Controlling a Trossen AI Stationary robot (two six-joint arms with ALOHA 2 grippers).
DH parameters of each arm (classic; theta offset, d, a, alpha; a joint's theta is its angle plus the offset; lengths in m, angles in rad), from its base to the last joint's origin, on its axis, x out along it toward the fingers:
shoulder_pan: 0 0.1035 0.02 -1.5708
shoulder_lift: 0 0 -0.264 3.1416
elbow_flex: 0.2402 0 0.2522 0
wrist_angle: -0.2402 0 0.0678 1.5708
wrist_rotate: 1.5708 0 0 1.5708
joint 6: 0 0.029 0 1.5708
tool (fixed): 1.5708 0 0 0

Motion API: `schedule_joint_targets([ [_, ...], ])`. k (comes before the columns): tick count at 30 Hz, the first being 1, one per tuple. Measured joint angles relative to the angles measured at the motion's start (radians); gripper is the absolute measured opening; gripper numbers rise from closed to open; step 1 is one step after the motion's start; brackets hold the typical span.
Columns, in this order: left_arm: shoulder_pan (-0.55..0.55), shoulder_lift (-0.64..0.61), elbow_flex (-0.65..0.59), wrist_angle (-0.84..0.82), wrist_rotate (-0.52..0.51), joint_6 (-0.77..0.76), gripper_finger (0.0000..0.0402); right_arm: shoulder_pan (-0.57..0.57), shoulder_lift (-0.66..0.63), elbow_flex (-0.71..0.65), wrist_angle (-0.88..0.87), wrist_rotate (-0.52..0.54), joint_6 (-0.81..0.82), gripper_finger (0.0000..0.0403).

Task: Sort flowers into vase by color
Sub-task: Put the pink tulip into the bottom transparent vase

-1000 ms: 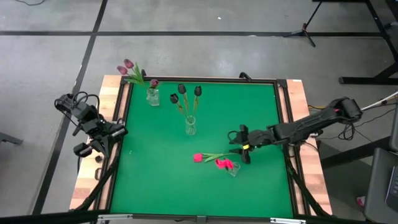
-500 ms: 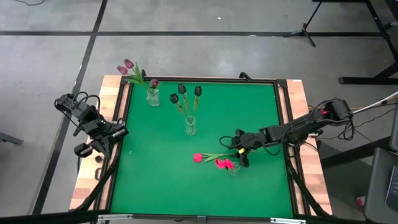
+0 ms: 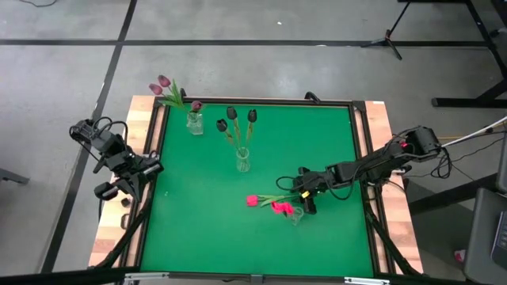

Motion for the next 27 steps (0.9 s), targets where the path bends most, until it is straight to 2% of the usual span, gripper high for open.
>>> schedule_joint_targets([
  [8, 0.000, 0.000, 0.000, -0.003, 0.000, 0.000, 0.0000, -0.006, 0.013, 0.003, -0.013, 0.027, 0.001, 0.0176],
  [14, 0.000, 0.000, 0.000, -0.003, 0.000, 0.000, 0.0000, -0.006, 0.013, 0.004, -0.031, 0.038, 0.001, 0.0119],
  [20, 0.000, 0.000, 0.000, -0.003, 0.000, 0.000, 0.0000, -0.008, 0.013, 0.003, -0.049, 0.044, 0.004, 0.0019],
  [27, 0.000, 0.000, 0.000, -0.003, 0.000, 0.000, 0.0000, -0.006, 0.008, 0.001, -0.042, 0.052, 0.031, 0.0010],
])
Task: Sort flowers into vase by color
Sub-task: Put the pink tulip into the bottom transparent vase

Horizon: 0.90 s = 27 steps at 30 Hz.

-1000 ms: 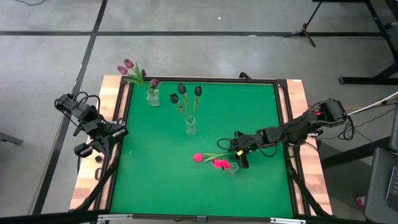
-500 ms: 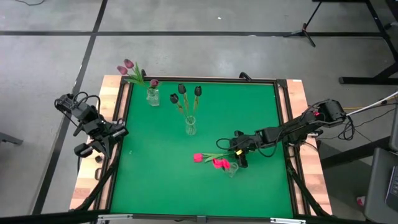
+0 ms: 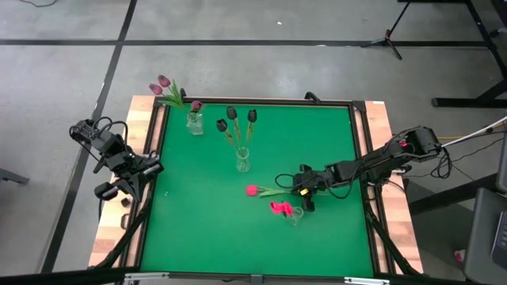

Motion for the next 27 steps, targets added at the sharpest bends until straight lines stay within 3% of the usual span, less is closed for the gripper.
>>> schedule_joint_targets([
  [6, 0.000, 0.000, 0.000, 0.000, 0.000, 0.000, 0.0000, 0.000, -0.050, -0.005, -0.012, 0.045, 0.003, 0.0005],
  [13, 0.000, 0.000, 0.000, 0.000, 0.000, -0.003, 0.0000, 0.001, -0.208, -0.005, -0.003, 0.142, -0.008, 0.0003],
  [21, 0.000, 0.000, 0.000, 0.000, 0.000, -0.008, 0.0000, 0.003, -0.518, -0.015, -0.005, 0.285, -0.064, 0.0001],
  [27, 0.000, 0.000, 0.000, 0.000, 0.000, -0.010, 0.0000, 0.086, -0.811, -0.146, 0.197, 0.398, -0.140, 0.0001],
])
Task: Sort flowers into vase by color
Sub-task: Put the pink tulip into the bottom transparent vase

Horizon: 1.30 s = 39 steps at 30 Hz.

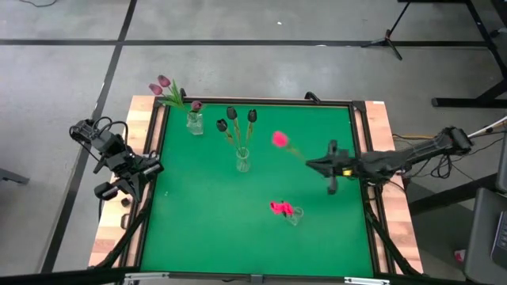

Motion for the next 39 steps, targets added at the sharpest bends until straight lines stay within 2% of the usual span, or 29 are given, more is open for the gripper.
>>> schedule_joint_targets([
  [2, 0.000, 0.000, 0.000, 0.000, 0.000, 0.000, 0.0000, 0.056, -0.087, -0.067, 0.093, 0.062, -0.028, 0.0001],
  [5, 0.000, 0.000, 0.000, 0.000, 0.000, 0.001, 0.0000, 0.144, -0.144, -0.153, 0.272, 0.119, -0.088, 0.0001],
  [11, 0.000, 0.000, 0.000, 0.000, 0.000, 0.002, 0.0000, 0.285, -0.104, -0.196, 0.537, 0.149, -0.219, 0.0000],
  [16, 0.000, 0.000, 0.000, 0.000, 0.000, 0.025, 0.0000, 0.360, 0.080, -0.196, 0.771, 0.149, -0.303, 0.0000],
  [24, 0.000, 0.000, 0.000, 0.000, 0.000, 0.082, 0.0000, 0.368, 0.549, -0.160, 1.246, 0.151, -0.373, 0.0000],
  [32, 0.000, 0.000, 0.000, 0.001, -0.001, 0.082, 0.0000, 0.369, 0.840, 0.068, 1.248, 0.151, -0.439, 0.0000],
  [35, 0.000, 0.000, 0.000, 0.001, -0.001, 0.082, 0.0000, 0.368, 0.877, 0.118, 1.256, 0.161, -0.464, 0.0000],
  [39, 0.000, 0.000, 0.000, 0.000, 0.000, 0.071, 0.0000, 0.378, 0.892, 0.119, 1.251, 0.188, -0.451, 0.0000],
])
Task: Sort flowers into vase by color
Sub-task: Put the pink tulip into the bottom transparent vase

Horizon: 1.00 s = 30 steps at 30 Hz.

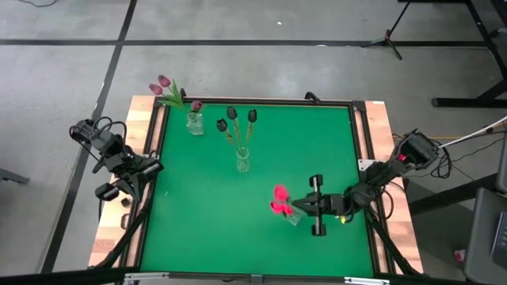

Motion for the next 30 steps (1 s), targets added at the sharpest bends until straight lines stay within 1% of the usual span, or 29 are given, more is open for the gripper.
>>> schedule_joint_targets([
  [5, 0.000, 0.000, 0.000, 0.000, -0.001, -0.015, 0.0000, 0.057, -0.001, -0.024, 0.002, 0.089, 0.034, 0.0000],
  [7, 0.000, 0.000, 0.000, 0.000, 0.000, -0.014, 0.0000, 0.079, -0.001, -0.027, 0.003, 0.106, 0.035, 0.0000],
  [13, 0.000, 0.000, 0.000, 0.000, -0.001, -0.009, 0.0000, 0.086, -0.001, -0.027, 0.003, 0.093, 0.041, 0.0000],
  [22, 0.000, 0.000, 0.000, 0.000, -0.001, 0.004, 0.0000, 0.014, 0.007, -0.027, 0.003, 0.009, 0.074, 0.0000],
  [30, 0.000, 0.000, 0.000, 0.000, -0.001, 0.014, 0.0000, 0.009, 0.048, -0.027, 0.002, 0.021, 0.121, 0.0000],
])
